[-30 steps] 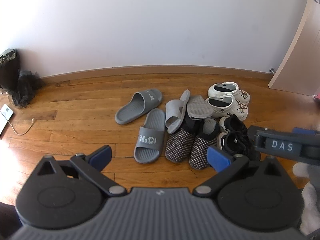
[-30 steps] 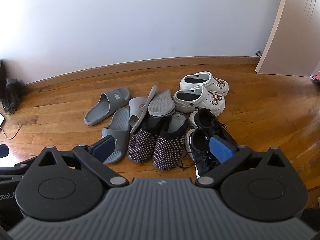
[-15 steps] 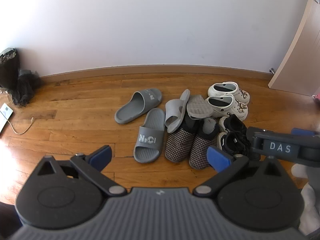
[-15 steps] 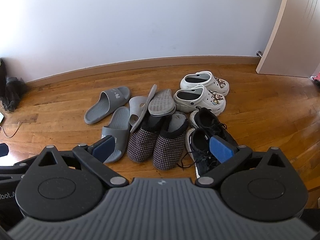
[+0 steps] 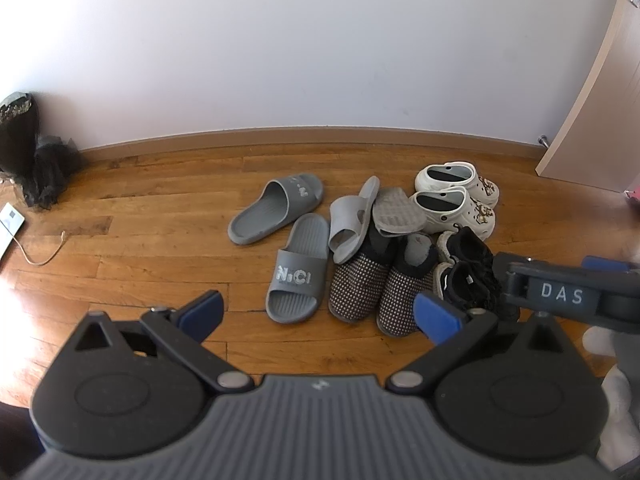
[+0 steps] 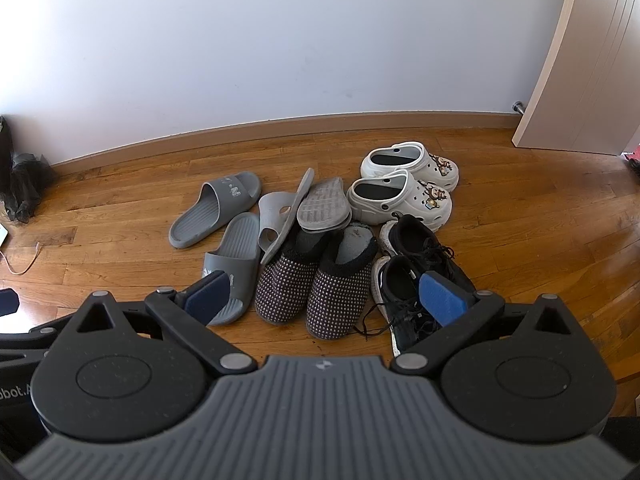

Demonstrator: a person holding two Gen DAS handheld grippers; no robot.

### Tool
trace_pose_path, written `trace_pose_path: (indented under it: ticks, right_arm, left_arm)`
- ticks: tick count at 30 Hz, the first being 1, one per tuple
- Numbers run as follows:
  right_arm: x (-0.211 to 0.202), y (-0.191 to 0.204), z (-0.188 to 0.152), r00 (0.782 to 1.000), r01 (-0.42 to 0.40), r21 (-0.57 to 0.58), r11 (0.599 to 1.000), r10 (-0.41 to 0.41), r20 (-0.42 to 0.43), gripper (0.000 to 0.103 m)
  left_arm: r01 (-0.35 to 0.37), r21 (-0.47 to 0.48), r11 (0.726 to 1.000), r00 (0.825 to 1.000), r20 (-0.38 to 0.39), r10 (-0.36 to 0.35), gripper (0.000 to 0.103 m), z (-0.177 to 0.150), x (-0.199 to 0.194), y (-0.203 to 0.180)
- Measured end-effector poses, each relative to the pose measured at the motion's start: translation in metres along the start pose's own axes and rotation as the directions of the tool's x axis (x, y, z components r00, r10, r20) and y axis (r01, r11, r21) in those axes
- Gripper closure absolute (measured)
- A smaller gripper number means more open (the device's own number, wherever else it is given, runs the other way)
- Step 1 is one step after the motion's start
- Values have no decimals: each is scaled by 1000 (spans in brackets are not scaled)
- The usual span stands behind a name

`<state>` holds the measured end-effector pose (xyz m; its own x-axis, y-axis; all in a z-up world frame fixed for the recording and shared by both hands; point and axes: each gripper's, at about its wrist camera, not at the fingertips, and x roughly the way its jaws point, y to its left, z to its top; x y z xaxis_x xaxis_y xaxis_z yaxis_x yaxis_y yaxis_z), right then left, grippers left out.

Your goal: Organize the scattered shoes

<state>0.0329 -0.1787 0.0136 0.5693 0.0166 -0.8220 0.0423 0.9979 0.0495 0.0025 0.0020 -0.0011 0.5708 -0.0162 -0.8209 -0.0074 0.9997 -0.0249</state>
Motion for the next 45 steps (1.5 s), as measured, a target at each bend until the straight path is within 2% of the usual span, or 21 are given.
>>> trace_pose_path:
  ticks: [35,45]
  right_arm:
    - [2,-5,-4,1000,-22,6,1000,22,0,1]
    - [3,-8,-2,999,-32,23,999,32,-3,1]
  left_arm:
    - [13,-8,1000,1000,-5,-13,0,-3,3,-1]
    - [21,-19,1000,999,-32,-21,0,2,7,13]
